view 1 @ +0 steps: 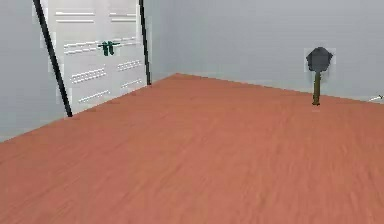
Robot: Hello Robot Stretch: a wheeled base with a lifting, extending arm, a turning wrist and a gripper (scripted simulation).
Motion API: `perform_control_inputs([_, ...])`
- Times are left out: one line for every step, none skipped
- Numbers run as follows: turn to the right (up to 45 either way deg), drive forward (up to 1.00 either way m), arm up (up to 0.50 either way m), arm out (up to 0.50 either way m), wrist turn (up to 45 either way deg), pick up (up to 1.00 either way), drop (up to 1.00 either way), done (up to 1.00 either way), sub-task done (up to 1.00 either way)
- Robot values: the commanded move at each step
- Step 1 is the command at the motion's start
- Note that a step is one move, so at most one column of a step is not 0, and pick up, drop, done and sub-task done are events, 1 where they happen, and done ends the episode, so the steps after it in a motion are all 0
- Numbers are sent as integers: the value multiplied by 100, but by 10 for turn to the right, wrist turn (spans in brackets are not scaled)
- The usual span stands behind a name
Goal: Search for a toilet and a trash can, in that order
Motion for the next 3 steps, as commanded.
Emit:
perform_control_inputs([450, 0, 0, 0, 0, 0, 0, 0, 0])
perform_control_inputs([450, 0, 0, 0, 0, 0, 0, 0, 0])
perform_control_inputs([240, 0, 0, 0, 0, 0, 0, 0, 0])
